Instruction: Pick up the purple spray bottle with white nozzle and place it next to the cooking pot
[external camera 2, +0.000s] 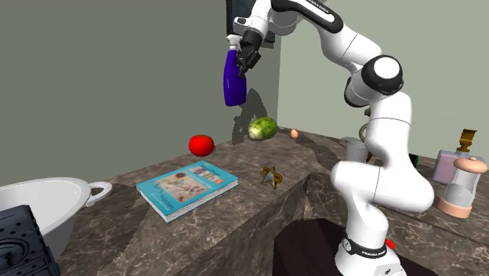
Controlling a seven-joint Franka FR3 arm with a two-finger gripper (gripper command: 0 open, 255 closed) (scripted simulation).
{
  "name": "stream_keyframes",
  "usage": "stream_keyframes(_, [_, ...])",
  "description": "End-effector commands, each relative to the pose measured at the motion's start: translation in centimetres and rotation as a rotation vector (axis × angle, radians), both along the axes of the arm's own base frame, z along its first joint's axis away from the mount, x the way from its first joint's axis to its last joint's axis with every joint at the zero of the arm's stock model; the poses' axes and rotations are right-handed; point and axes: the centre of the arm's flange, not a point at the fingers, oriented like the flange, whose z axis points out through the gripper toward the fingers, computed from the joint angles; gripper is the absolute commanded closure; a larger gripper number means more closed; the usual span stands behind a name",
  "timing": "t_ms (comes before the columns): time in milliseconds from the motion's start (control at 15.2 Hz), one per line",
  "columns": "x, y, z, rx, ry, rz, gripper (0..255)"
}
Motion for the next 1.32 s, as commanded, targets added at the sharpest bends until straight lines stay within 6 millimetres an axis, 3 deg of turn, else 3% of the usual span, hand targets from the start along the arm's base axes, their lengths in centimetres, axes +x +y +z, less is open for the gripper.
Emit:
stream_keyframes(0, [1.6,2.4,0.2,0.000,-0.001,-0.001,255])
stream_keyframes(1254, [17.3,21.9,0.3,0.000,-0.001,-0.001,255])
